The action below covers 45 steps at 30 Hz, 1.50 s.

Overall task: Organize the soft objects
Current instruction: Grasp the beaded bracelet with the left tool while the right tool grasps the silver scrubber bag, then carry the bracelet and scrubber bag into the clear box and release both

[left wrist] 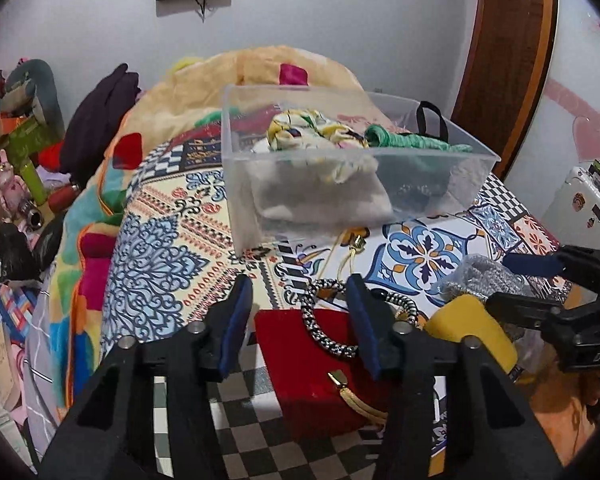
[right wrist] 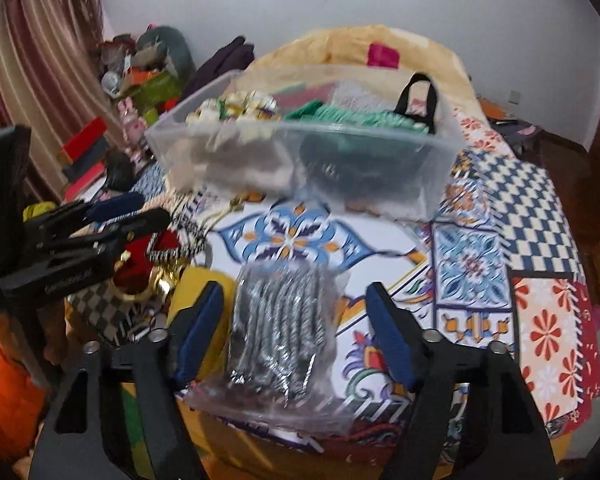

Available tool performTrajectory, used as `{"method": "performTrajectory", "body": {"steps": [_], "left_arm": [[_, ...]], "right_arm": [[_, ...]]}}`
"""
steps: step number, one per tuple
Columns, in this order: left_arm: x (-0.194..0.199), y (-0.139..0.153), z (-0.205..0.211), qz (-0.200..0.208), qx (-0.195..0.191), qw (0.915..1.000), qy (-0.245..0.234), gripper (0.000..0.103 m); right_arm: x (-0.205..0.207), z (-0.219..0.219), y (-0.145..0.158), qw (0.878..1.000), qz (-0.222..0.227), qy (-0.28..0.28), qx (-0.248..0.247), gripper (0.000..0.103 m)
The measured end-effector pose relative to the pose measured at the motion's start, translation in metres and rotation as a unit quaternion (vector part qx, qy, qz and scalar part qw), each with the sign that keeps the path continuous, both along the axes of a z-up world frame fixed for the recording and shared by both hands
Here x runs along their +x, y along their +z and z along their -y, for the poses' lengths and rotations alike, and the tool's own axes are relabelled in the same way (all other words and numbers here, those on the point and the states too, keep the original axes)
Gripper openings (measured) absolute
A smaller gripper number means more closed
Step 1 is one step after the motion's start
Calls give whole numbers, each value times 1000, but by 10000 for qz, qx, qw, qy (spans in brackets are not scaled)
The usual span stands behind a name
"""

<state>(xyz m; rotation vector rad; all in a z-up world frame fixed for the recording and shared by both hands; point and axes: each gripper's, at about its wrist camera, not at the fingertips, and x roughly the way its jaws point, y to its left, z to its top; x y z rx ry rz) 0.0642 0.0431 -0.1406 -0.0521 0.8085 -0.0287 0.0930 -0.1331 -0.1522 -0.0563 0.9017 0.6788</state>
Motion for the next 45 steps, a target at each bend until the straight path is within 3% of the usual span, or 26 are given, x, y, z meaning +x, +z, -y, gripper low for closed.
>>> {"method": "performTrajectory", "body": {"steps": [4,9,11,18,27,35,45], "left_arm": [[8,-8,4,-223,-121,9996,-122,31],[14,-13,5,-340,-209,9991,-147,10],[13,-13,4,-325,-255,9990,-147,8],[4,5,4,10,-199,9996,-175,7],[-3,51,5,716,-267,9970,-85,7],[13,87,5,1248,-225,9919,68,7],[53,89,7,1227,-32,9922,225,7]], "right_arm": [[3,2,-7,9997,-238,12,81,41],[6,9,-6,9991,-328,-57,280,31],[7,15,-4,9988,-325,-128,339,29],[7,21,12,9987,-25,-299,416,27],[5,22,57,9948,839,-398,408,27],[19,9,91,9866,1450,-523,535,27],[49,-11,96,9850,1475,-634,635,27]]}}
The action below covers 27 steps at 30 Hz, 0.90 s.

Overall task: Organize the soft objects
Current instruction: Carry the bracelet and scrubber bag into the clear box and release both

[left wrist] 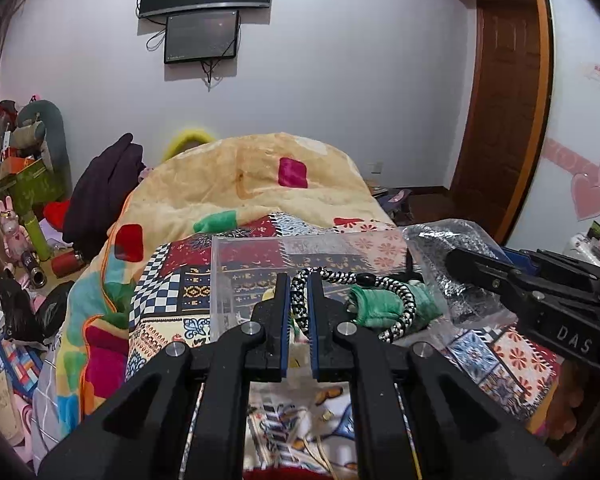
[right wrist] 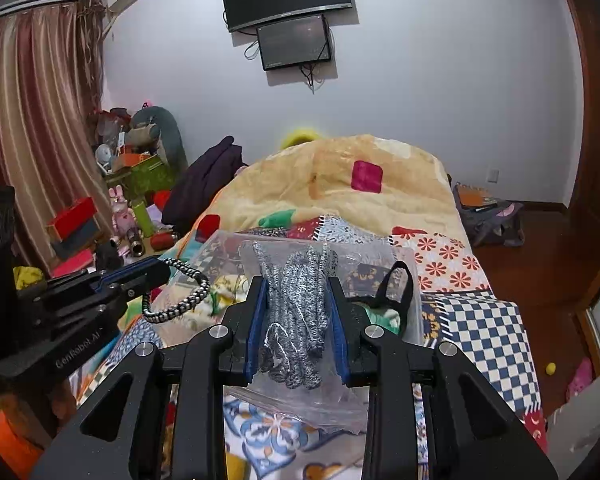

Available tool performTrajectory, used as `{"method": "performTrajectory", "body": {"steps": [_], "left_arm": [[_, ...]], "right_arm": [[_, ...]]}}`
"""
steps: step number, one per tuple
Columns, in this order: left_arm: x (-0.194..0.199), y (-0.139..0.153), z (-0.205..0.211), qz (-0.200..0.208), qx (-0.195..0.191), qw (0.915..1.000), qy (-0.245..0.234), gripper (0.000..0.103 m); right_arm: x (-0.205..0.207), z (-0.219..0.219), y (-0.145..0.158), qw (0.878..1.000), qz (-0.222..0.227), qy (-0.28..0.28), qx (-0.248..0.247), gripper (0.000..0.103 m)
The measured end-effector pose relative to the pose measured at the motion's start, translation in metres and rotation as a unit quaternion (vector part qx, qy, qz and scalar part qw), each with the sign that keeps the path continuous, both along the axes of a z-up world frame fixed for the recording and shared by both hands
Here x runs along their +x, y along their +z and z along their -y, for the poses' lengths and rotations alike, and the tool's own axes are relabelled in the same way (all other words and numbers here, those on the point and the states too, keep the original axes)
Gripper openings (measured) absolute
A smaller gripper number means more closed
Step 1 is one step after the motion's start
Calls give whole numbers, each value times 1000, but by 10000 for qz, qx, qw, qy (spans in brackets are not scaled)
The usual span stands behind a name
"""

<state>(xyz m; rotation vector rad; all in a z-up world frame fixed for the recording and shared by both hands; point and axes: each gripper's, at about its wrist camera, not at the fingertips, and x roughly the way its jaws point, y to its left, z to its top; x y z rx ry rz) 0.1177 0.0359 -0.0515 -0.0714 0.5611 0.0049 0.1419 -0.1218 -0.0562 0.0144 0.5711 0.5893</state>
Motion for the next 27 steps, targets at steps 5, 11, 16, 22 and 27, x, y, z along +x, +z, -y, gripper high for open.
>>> {"method": "performTrajectory", "body": {"steps": [5,11,16,22,27], "left_arm": [[21,-14,-1,-297,79,9995,53,7],[39,-34,0,-775,136,9969,-70,7],[46,-43,6,-984,222,9948,-168,7],[49,-42,7,-1030,213,9942,-203,10],[39,-35,6,-911,157,9954,-232,22]], "right_arm": [[14,-10,-13,9997,-160,-44,-170,27],[31,-22,-33,9981,-505,-19,-353,27],[37,-30,-43,9965,-621,1,-564,28],[36,-31,-46,9951,-598,0,-790,33],[31,-21,-40,9950,-613,80,-786,46]]}}
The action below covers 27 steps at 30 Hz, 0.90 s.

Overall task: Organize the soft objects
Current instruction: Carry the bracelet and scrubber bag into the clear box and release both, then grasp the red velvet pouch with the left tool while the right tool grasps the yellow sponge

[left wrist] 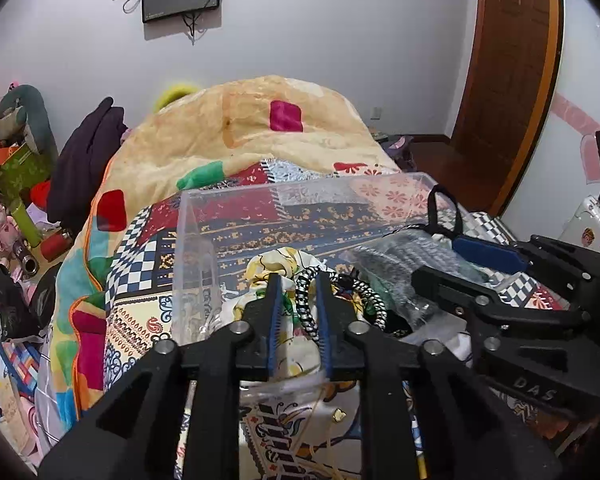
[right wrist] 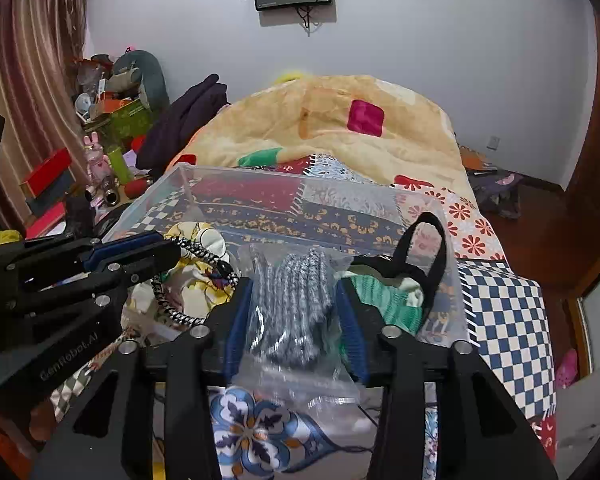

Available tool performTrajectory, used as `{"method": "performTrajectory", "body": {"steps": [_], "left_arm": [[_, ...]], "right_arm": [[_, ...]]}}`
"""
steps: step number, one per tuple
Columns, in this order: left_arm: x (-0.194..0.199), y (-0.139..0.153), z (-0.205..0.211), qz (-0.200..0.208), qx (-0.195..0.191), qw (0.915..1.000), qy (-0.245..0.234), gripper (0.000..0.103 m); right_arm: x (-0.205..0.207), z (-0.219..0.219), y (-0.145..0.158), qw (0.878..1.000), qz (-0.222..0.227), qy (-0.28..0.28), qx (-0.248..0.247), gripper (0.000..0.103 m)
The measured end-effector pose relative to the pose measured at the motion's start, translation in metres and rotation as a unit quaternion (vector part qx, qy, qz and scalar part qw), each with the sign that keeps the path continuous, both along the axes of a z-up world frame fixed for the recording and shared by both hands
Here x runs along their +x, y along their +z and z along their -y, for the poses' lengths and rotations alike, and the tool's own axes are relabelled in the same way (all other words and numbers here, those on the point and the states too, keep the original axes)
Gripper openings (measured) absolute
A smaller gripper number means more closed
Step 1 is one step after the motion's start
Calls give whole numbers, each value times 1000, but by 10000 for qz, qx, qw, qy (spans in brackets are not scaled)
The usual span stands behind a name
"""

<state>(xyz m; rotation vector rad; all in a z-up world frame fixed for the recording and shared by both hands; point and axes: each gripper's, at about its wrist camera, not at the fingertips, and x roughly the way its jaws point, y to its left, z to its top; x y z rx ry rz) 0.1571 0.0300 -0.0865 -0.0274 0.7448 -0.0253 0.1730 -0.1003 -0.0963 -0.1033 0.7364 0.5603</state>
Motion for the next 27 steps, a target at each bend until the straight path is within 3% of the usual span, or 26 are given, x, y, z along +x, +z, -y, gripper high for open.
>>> {"method": "performTrajectory", "body": {"steps": [6,10,15,20,27], "left_arm": [[-30,27,3,585,-21,9983,8,57],[-56,47,8,1061,166,9942,34,71],[-85,56,8,1329,211,9908,131,95],[-108,38,-1,1061,-31,9942,164,99],[-120,-8,-13,327,-85,9989,331,99]], "right_arm": [[-19,19,21,9993,360,19,71,59],[-38,27,37,9979,610,72,222,71],[-58,33,44,9965,733,215,353,84],[-78,32,35,9967,637,433,264,86],[-93,24,-12,9977,-42,680,57,86]]}}
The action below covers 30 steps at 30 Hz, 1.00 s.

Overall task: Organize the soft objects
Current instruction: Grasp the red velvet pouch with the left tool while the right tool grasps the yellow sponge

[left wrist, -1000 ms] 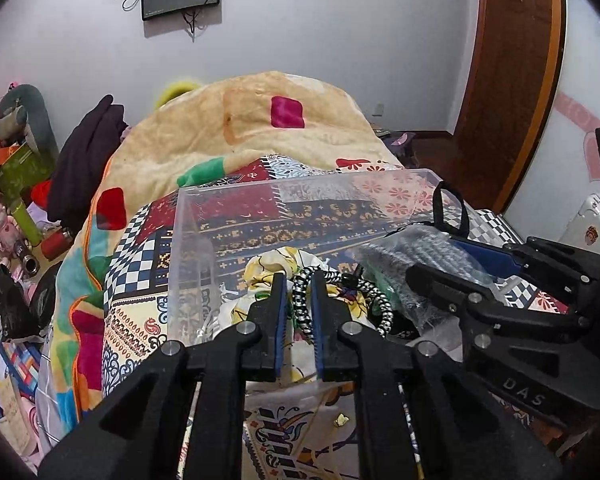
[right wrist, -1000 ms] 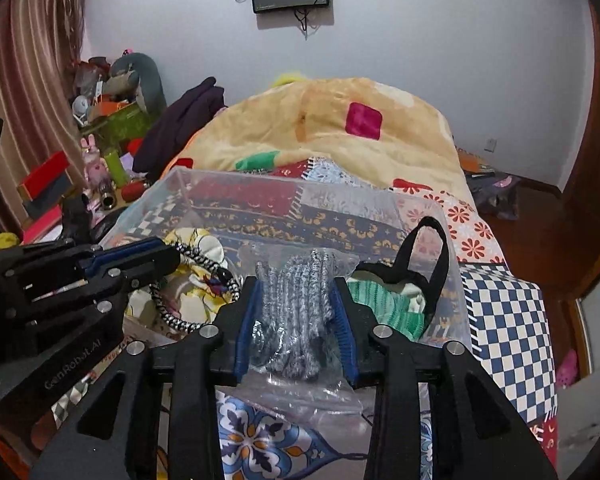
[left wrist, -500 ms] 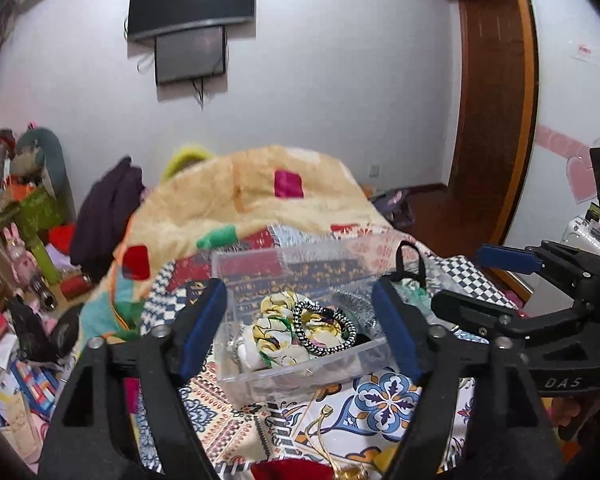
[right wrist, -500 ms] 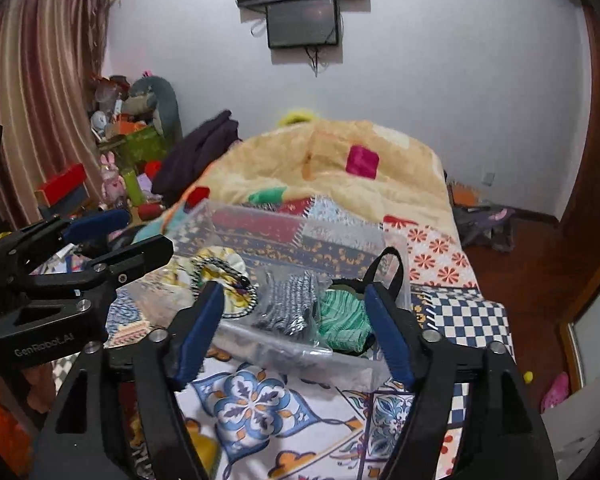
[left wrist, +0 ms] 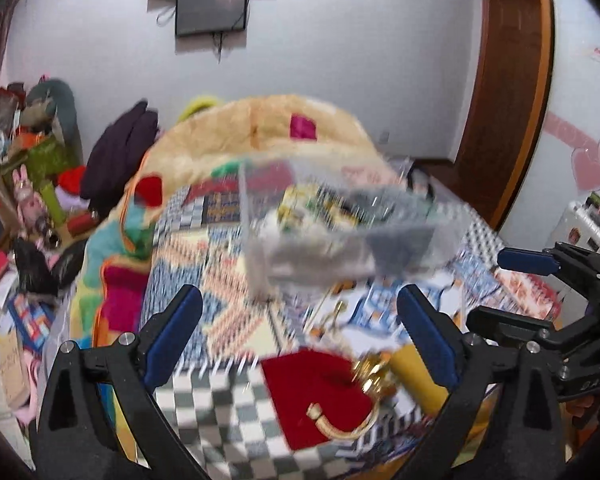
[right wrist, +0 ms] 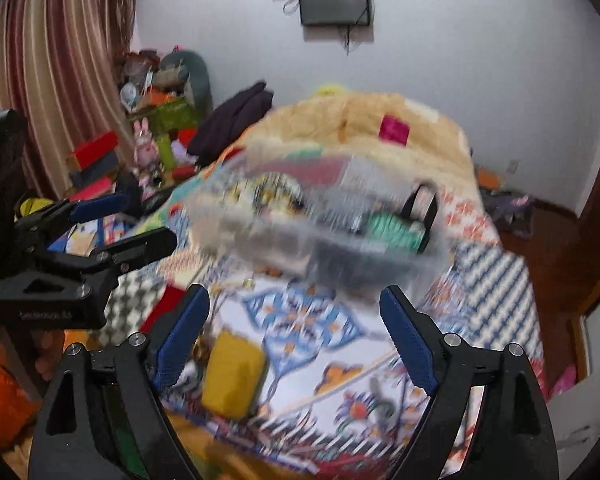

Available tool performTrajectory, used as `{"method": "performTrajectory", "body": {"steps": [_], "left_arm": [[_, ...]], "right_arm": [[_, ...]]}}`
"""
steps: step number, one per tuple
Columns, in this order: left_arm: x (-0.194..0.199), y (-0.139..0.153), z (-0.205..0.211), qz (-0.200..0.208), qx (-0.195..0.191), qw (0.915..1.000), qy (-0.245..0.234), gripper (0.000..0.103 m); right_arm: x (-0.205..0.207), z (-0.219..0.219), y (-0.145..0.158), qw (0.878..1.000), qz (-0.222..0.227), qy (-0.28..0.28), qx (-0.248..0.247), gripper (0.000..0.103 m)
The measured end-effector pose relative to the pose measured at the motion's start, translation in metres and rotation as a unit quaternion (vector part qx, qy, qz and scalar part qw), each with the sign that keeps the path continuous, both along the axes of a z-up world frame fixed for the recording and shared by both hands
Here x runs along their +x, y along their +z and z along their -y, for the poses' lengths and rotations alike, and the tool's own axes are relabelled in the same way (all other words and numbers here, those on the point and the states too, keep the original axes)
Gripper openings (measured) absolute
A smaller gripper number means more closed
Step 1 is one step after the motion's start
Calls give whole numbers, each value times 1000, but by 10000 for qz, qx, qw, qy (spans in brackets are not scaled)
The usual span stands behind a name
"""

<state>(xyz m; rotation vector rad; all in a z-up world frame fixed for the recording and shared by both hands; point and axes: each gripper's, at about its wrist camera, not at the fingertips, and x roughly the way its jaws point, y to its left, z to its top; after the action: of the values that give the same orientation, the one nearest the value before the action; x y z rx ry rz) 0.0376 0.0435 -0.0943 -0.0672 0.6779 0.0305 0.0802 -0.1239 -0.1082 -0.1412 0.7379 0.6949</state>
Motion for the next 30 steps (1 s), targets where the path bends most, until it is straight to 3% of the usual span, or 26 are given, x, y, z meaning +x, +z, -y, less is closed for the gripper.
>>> {"method": "performTrajectory", "body": {"steps": [5,10,12,15,17,19,21,24,30], "left_arm": [[-6,-30,-4,-435,36,9990,87,99],[-6,-51,-6,-752,-71,9971,56,96],[-6,-54,-6,-827,-157,9965,-11,88],[-2,-60,-3,-937,-161,9954,-78,74],[-4,-60,1,-871,-60,9961,-87,69],[-5,-59,5,-836,-29,9963,-186,57],[-4,-59,9,-831,70,9962,-252,35],[-4,-58,10,-834,-4,9959,-345,16],[-4,-49,10,-700,-75,9966,-417,7]], "right_arm": [[-3,-13,-29,9988,-404,188,-211,85],[-7,-25,-49,9967,-564,387,-442,60],[-7,-25,-51,9964,-608,453,-382,54],[-8,-24,-49,9963,-643,497,-293,36],[-8,-22,-48,9967,-633,434,-264,33],[-8,-18,-47,9973,-586,344,-270,31],[-7,-13,-44,9978,-560,257,-249,30],[-7,-7,-39,9985,-478,150,-214,29],[-7,1,-25,9996,-239,-25,-125,28]]}}
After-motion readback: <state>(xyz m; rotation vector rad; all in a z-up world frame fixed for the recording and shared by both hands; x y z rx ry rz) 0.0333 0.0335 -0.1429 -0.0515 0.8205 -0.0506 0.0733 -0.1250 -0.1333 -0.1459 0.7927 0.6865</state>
